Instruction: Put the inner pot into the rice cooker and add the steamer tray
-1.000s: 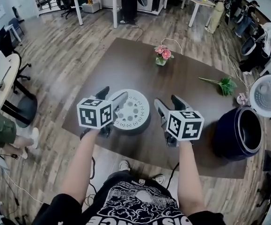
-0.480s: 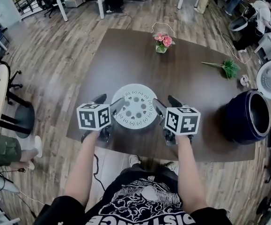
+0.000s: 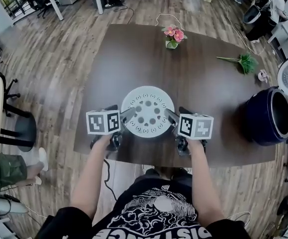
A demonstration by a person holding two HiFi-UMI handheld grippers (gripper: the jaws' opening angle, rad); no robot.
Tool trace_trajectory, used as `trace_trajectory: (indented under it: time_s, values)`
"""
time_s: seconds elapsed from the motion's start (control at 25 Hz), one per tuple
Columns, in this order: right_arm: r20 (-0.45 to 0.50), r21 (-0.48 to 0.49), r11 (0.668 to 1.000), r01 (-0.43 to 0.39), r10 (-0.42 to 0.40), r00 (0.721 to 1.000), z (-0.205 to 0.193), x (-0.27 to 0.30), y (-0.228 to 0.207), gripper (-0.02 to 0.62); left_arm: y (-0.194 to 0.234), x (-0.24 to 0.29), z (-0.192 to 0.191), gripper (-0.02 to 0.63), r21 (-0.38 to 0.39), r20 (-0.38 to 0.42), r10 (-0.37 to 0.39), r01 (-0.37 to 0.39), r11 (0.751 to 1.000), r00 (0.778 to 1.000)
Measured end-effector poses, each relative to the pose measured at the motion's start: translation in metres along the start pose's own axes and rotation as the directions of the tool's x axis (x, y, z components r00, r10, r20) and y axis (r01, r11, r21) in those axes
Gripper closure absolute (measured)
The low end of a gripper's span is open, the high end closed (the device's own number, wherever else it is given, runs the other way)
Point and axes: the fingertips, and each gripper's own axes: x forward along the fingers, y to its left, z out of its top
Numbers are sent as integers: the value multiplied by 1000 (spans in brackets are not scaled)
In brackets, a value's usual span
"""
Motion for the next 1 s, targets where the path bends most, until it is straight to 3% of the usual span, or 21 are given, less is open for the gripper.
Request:
trace_trajectory:
  time_s: [0.16, 0.36, 0.48, 0.6, 0.84, 1.0]
  values:
    - [-45, 33, 999, 17, -15, 999, -13, 9, -6, 319, 6, 10, -6, 240, -37, -33, -17, 16, 999, 999]
    - [-99, 67, 998, 13, -6, 995, -28, 17, -12, 392, 13, 19, -13, 312, -75, -51, -10, 6, 997, 999]
    - [-115, 76, 997, 17, -8, 993, -31, 19, -12, 431, 12, 21, -16, 366, -69, -69, -17, 12, 998, 997]
    - [-111, 91, 996, 17, -7, 994, -31, 20, -13, 490, 11, 21, -18, 464, -62, -69, -14, 10, 998, 998]
    - [-113, 97, 995, 15, -4, 994, -32, 18, -12, 509, 11, 20, -19, 518, -36, -67, 12, -14, 999, 998]
    - [-96, 104, 994, 32, -22, 995, -29, 9, -16, 514, 3, 19, -18, 518, -33, -63, 1, -3, 999, 998]
